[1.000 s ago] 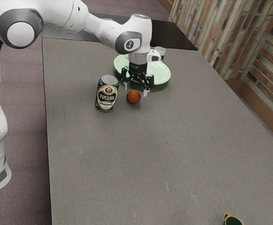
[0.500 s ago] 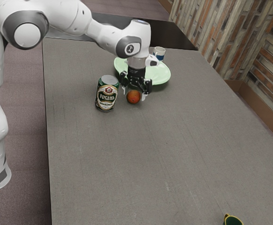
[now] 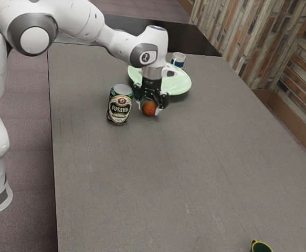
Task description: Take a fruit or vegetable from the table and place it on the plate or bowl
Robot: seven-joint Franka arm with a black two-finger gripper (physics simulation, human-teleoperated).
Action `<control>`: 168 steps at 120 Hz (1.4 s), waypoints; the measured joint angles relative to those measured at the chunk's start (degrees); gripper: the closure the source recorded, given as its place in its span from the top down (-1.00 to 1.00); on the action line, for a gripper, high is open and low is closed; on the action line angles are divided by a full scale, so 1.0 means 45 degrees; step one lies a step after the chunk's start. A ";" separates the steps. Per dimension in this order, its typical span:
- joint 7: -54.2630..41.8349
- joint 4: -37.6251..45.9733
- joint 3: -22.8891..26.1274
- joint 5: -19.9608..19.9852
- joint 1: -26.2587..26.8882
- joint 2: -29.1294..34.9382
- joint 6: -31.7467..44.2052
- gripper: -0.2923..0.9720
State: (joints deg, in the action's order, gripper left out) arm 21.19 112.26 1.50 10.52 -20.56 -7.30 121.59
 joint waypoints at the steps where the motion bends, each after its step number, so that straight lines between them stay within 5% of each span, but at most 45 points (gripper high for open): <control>1: 0.0000 0.0000 0.0000 0.0001 -0.0004 -0.0004 0.0009 0.22; 32: 0.0181 0.0064 -0.0027 0.0022 -0.0020 0.0204 0.0143 0.03; 61: 0.0599 0.0298 0.0016 -0.0142 0.0381 0.2164 -0.0581 0.02; 77: 0.0677 -0.1271 -0.0008 -0.0801 0.0517 0.2299 -0.1772 0.02; 98: 0.0407 -0.4295 -0.0101 -0.1906 0.0327 0.0792 -0.3758 0.03; 128: -0.0806 -0.8423 0.0076 -0.2295 -0.1404 -0.2824 -0.5484 0.02; 161: -0.2303 -1.0616 0.0303 -0.2276 -0.2196 -0.4712 -0.6328 0.02; 168: -0.2668 -1.0687 0.0300 -0.2261 -0.2204 -0.4759 -0.6370 0.15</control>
State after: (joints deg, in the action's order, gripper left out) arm 9.18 64.17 2.85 0.35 -30.48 -28.71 92.92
